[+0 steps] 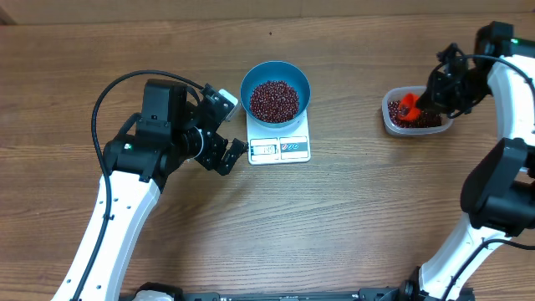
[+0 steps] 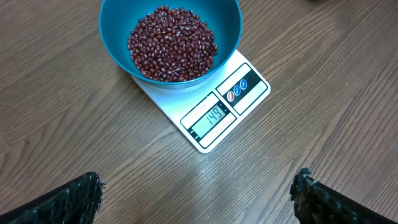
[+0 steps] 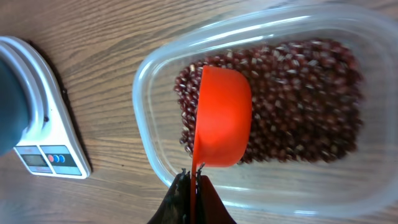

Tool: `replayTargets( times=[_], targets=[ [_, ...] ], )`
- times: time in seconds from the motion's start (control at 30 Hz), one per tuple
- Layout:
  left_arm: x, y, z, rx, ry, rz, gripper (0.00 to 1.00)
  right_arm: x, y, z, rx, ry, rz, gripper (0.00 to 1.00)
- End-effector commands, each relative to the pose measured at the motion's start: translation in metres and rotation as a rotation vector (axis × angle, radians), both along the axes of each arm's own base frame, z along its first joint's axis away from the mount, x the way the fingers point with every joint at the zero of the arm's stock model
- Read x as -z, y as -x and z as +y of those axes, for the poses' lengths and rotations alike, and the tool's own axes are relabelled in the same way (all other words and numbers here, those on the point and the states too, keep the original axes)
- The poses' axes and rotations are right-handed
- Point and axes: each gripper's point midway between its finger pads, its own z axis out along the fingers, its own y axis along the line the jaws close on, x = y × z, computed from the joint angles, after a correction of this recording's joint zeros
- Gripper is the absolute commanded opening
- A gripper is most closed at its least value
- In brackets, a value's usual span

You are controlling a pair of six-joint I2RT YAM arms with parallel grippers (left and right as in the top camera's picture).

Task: Scoop item into bowl and weigh 150g on scale
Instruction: 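Dip the scoop into the red beans in the tub with the right gripper, then lift the filled scoop and carry it over the teal bowl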

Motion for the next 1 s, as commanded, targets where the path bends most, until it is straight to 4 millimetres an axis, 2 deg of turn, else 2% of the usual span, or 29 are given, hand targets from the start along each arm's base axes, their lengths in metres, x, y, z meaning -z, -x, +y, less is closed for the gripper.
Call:
replayTargets(
  times=[0.0, 0.2, 0.47, 0.6, 0.7, 0.77, 0.8, 0.97],
  targets=[
    [-0.005, -0.002, 0.001, 0.014, -0.01, -0.024, 1.0, -0.019, -0.01, -0.009, 0.033, -0.045, -0.063, 0.04],
    [-0.005, -0.002, 0.001, 0.014, -0.01, -0.024, 1.0, -0.031, -0.008, -0.005, 0.04, -0.159, -0.092, 0.04],
    [-0.005, -0.002, 0.001, 0.014, -0.011, -0.023, 0.99, -0.029, -0.001, -0.007, 0.027, -0.154, -0.072, 0.04],
    [-0.005, -0.002, 0.001, 0.014, -0.01, -0.024, 1.0, -0.035, 0.0, -0.007, 0.026, -0.146, -0.082, 0.04],
    [-0.005, -0.002, 0.001, 0.014, -0.01, -0.024, 0.99, -0.04, 0.005, -0.018, 0.032, -0.059, -0.081, 0.04],
    [-0.005, -0.002, 0.001, 0.014, -0.011, -0.023, 1.0, -0.038, 0.012, -0.039, 0.055, 0.105, -0.043, 0.04],
    [-0.005, -0.002, 0.001, 0.014, -0.01, -0.024, 1.0, -0.038, 0.014, -0.042, 0.053, 0.137, -0.034, 0.04],
    [-0.005, -0.002, 0.001, 0.014, -0.011, -0.023, 1.0, -0.037, 0.01, -0.026, 0.002, 0.16, -0.037, 0.04]
  ],
)
